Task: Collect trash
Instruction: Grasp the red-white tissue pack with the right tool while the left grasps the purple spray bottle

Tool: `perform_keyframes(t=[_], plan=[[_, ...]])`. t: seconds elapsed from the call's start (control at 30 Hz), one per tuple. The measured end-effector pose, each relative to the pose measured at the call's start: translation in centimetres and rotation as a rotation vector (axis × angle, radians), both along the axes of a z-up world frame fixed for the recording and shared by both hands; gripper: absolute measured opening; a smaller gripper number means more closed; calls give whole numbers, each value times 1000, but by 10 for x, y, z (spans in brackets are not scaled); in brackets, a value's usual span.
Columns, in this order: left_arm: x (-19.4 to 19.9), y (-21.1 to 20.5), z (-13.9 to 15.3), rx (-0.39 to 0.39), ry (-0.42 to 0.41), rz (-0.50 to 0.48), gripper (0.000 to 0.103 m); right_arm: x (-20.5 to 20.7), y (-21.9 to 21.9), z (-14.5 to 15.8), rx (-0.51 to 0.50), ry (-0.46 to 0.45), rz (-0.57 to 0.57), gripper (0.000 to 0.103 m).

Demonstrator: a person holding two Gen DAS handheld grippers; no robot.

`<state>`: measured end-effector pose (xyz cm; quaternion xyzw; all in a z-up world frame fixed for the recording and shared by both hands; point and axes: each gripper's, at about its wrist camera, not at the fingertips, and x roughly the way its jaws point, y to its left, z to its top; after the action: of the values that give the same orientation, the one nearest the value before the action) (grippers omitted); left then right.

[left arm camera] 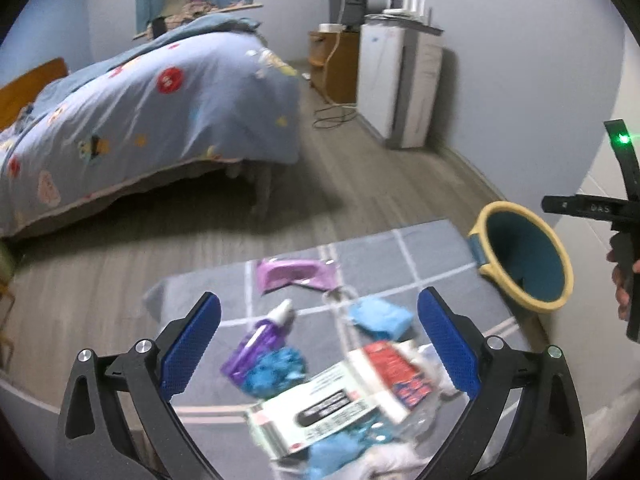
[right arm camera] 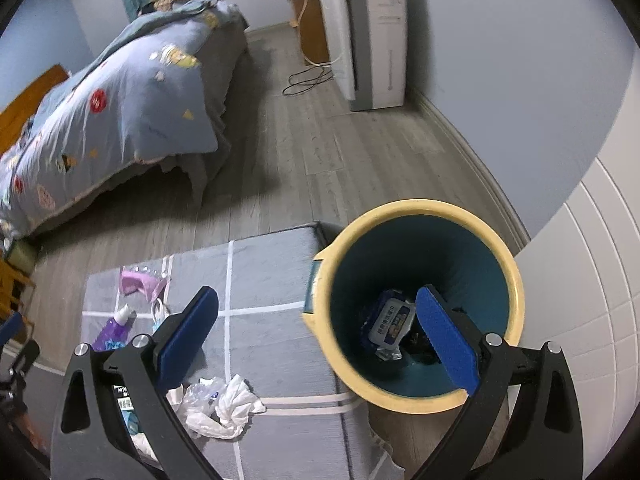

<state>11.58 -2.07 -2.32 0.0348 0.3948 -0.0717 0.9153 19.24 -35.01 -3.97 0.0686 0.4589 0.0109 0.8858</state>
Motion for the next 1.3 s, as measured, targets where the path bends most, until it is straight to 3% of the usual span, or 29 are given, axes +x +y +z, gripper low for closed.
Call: perform_keyframes(t=[0.1, 0.23, 0.37, 0.57, 0.7, 0.87, 1.0, 1.1, 1.17, 1.3], plan=[[2, 10, -5, 41, 0, 17, 98, 2, 21, -2, -5, 8, 39, 97], [11, 19, -12, 39, 4, 26, 98, 4, 57, -6, -29, 5, 111, 97], [15, 30, -22, 101, 0, 43, 98, 1, 98, -16, -21, 5, 184, 97], [19, 62, -36, 59, 47, 118, 98, -12, 151, -37, -64, 16, 306, 97], [20, 85, -50, 6, 100, 195, 98, -18, 179, -60, -72, 89, 381, 97], [23, 91, -66, 62, 133, 217, 98, -29, 196, -82, -96, 153, 431, 85], [29, 94, -78, 63, 160, 229, 98, -37, 207, -91, -103, 182, 467, 76], [34, 88, -87, 104, 170, 192, 98, -43, 211, -95, -122, 193, 486, 67], [39, 82, -94, 147, 180, 172, 98, -43, 208, -96, -130, 204, 485, 64], [47, 75, -112, 140, 222, 149, 97, -44, 203, -99, -122, 222, 478, 61]])
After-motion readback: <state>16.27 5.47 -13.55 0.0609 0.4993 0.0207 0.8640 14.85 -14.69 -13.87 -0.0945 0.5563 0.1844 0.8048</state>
